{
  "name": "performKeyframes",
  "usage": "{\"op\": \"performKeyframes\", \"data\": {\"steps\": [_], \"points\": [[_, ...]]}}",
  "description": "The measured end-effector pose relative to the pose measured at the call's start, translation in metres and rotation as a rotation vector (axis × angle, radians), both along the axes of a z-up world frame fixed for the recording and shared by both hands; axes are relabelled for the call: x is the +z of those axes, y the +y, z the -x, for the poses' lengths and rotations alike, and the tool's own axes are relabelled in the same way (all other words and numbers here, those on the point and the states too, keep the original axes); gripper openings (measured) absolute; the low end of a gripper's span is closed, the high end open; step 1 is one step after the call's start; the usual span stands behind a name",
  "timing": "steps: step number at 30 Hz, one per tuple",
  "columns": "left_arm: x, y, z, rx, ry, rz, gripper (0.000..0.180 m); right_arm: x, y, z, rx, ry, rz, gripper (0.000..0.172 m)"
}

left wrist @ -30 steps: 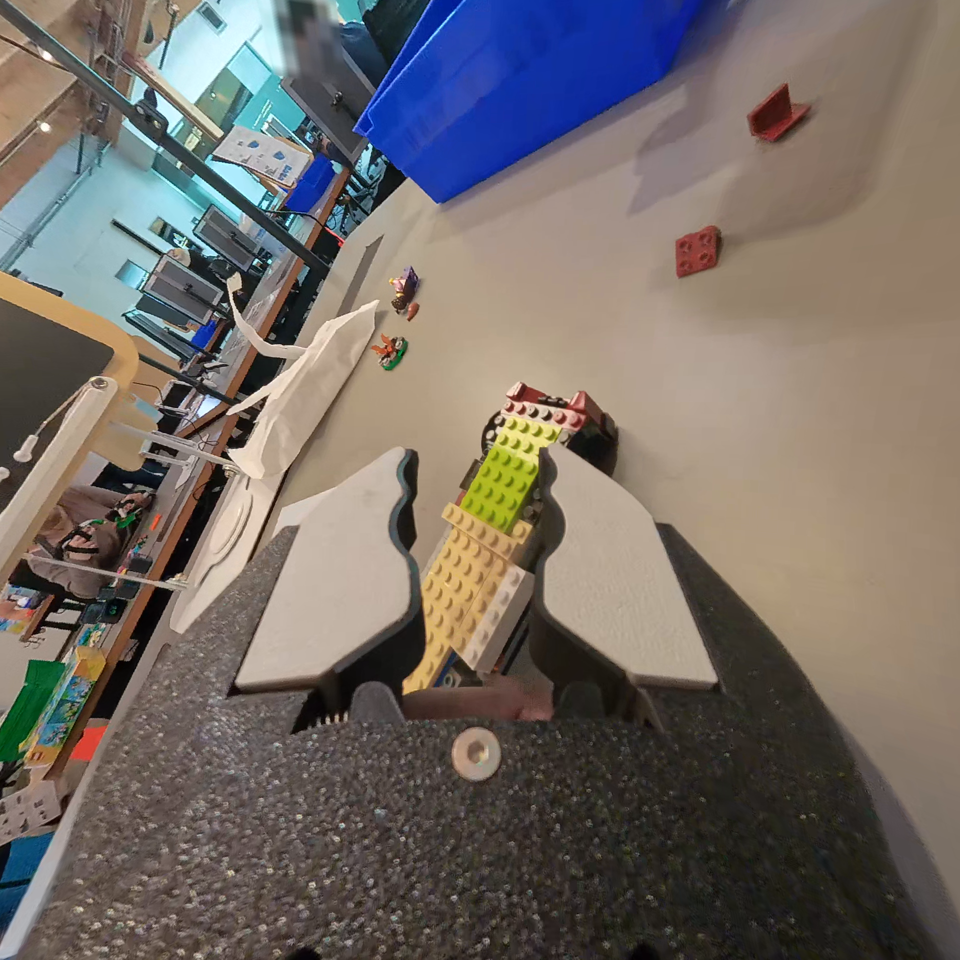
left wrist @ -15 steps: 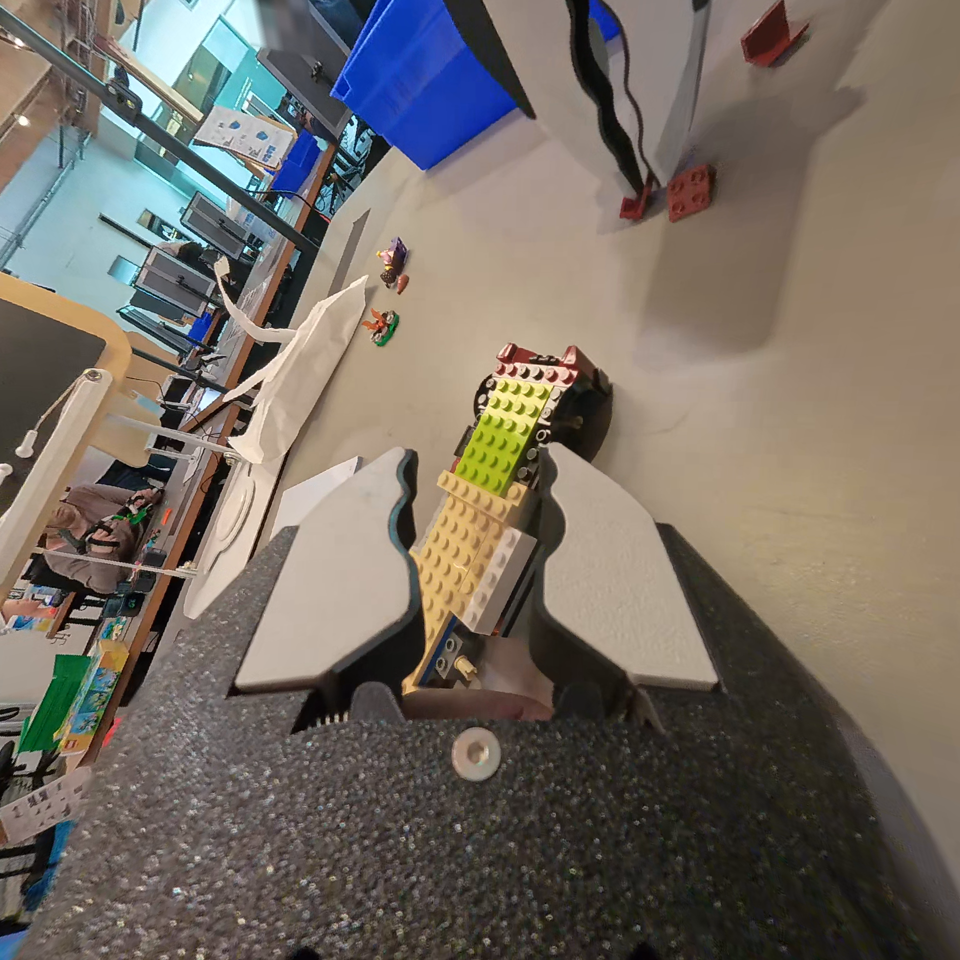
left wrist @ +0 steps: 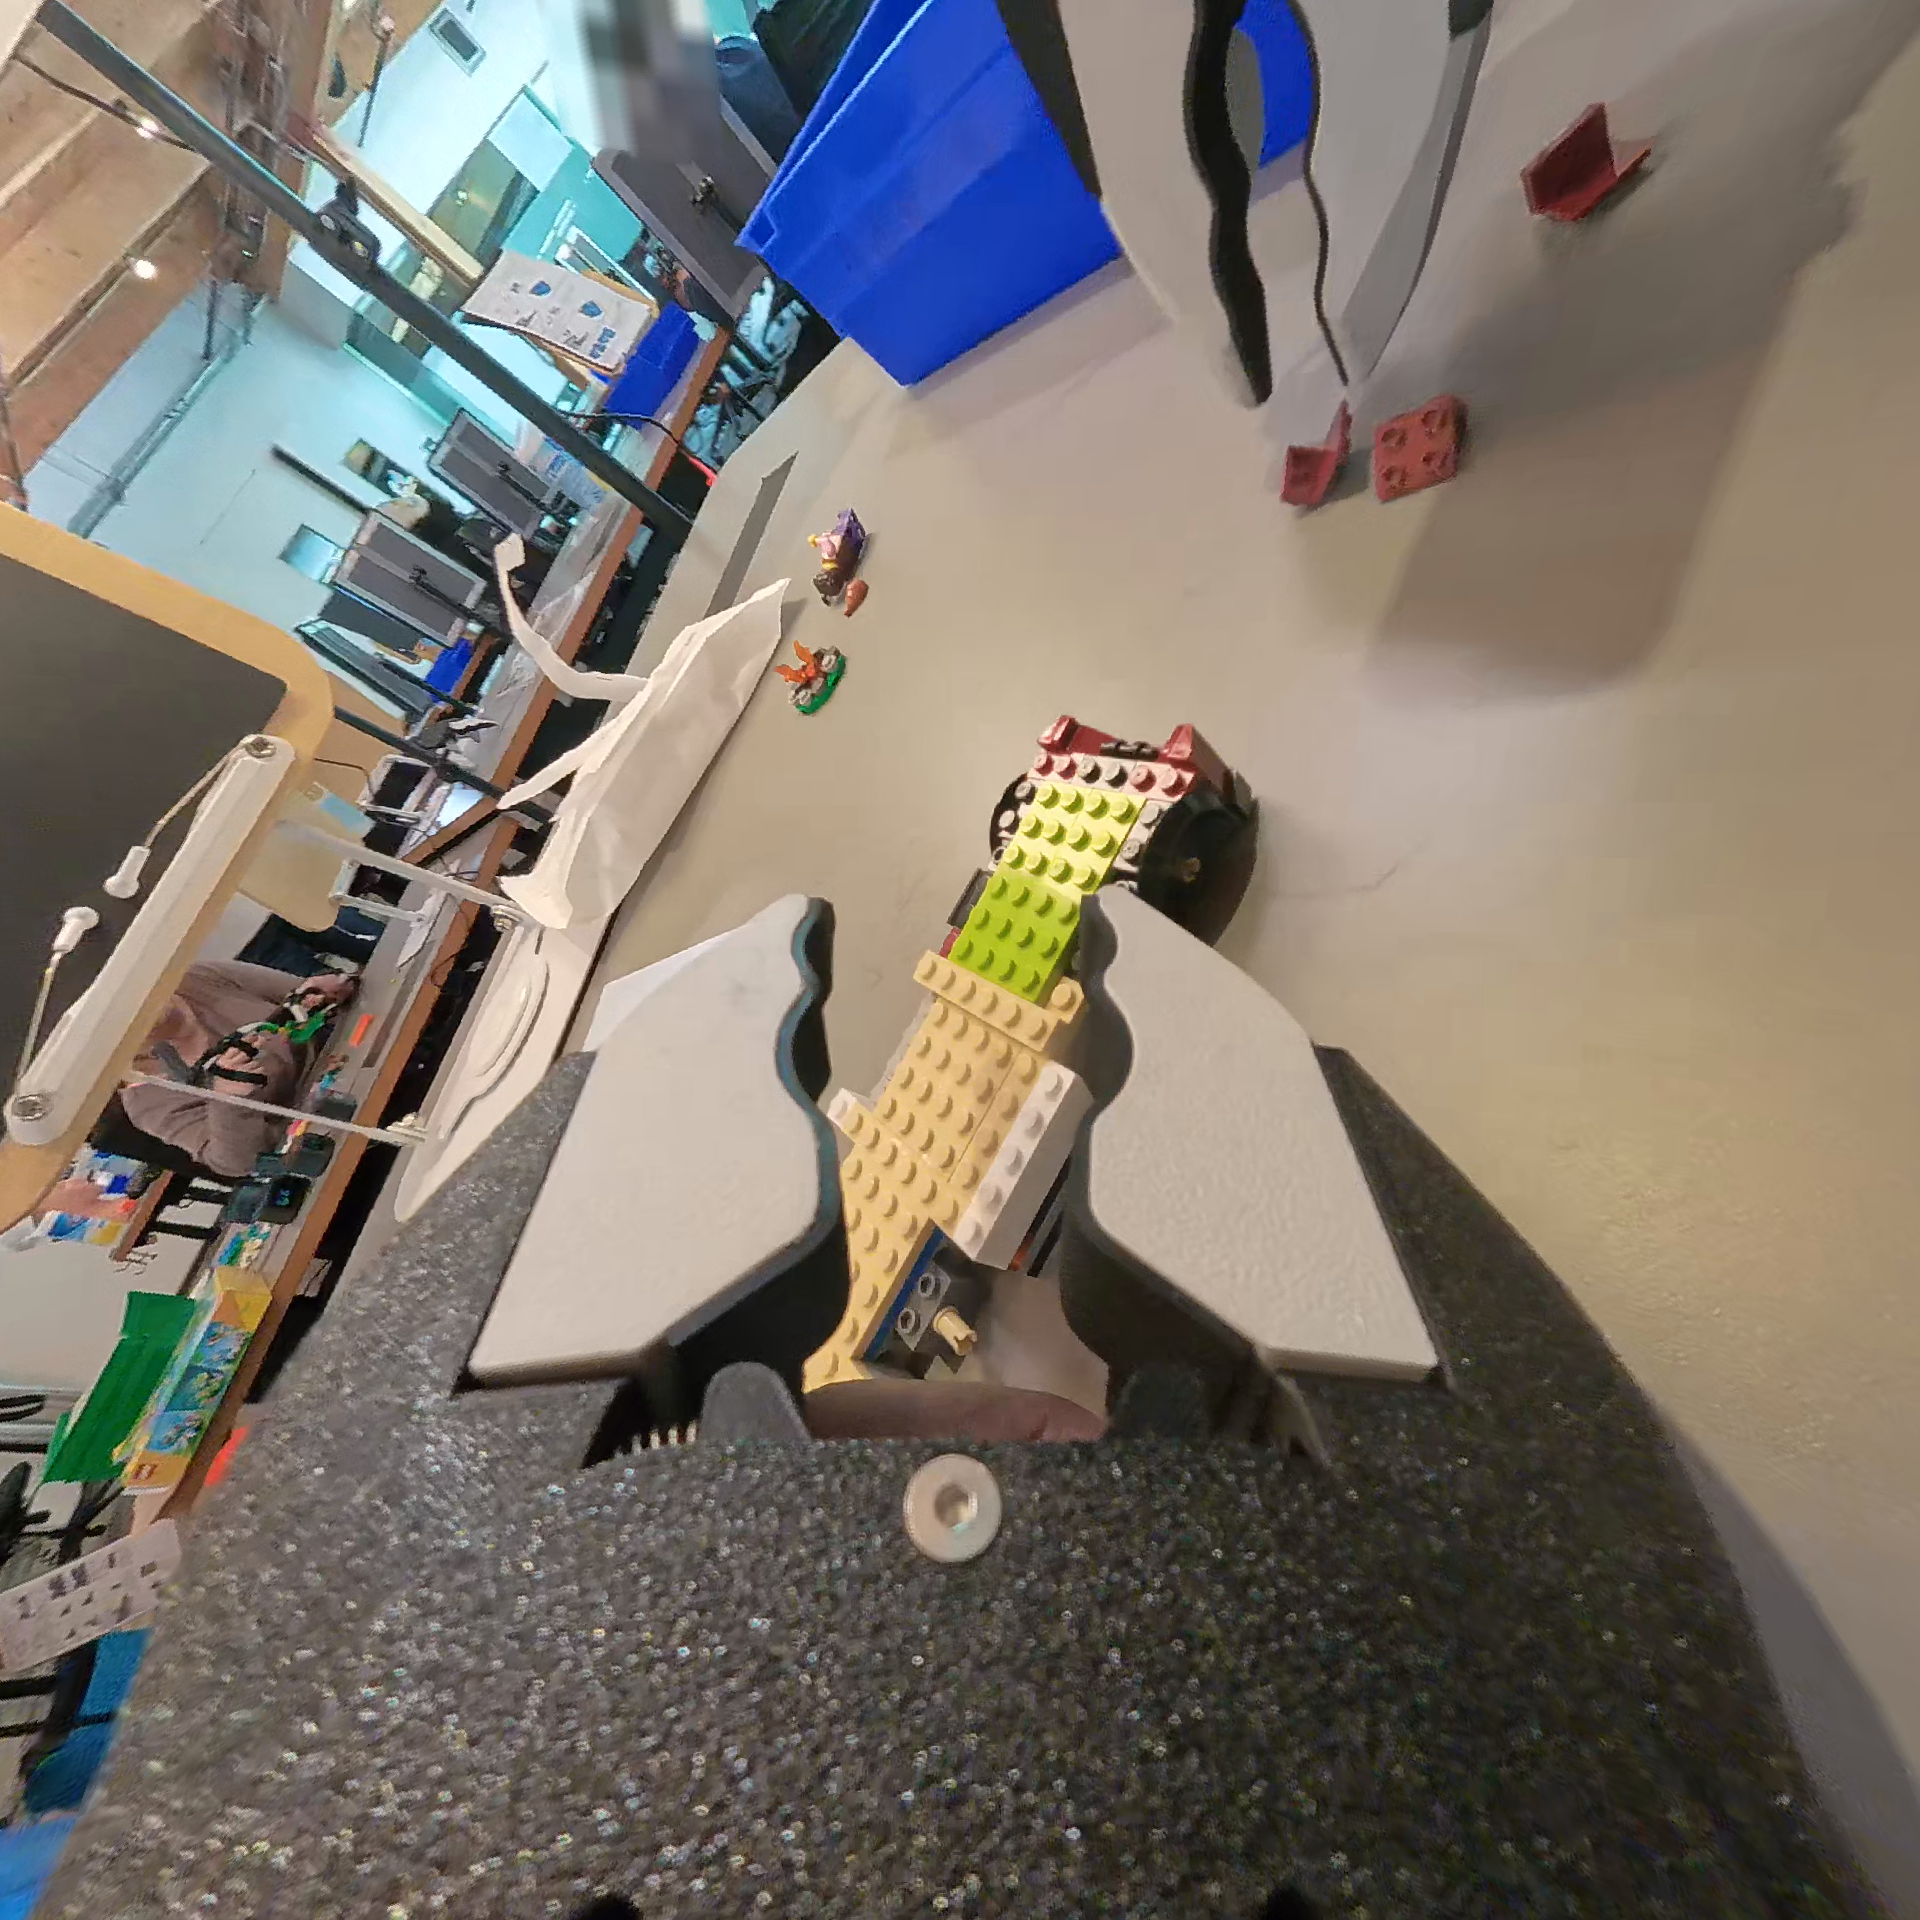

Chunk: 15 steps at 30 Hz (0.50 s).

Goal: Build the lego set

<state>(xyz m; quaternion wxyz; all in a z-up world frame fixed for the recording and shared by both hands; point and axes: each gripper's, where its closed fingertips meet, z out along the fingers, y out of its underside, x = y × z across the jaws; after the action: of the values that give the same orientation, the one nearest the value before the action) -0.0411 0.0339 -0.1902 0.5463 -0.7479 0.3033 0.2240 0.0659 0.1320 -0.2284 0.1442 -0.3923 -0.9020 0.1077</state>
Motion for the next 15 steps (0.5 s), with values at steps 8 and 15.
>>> {"op": "performKeyframes", "data": {"steps": [8, 15], "points": [[0.0, 0.004, 0.0, 0.055, 0.015, -0.027, 0.047, 0.032, 0.013, -0.029, -0.059, 0.145, 0.049, 0.023], [0.002, 0.001, -0.019, 0.01, -0.132, 0.034, 0.047, 0.026, 0.026, -0.063, -0.114, 0.176, 0.159, 0.023]]}}
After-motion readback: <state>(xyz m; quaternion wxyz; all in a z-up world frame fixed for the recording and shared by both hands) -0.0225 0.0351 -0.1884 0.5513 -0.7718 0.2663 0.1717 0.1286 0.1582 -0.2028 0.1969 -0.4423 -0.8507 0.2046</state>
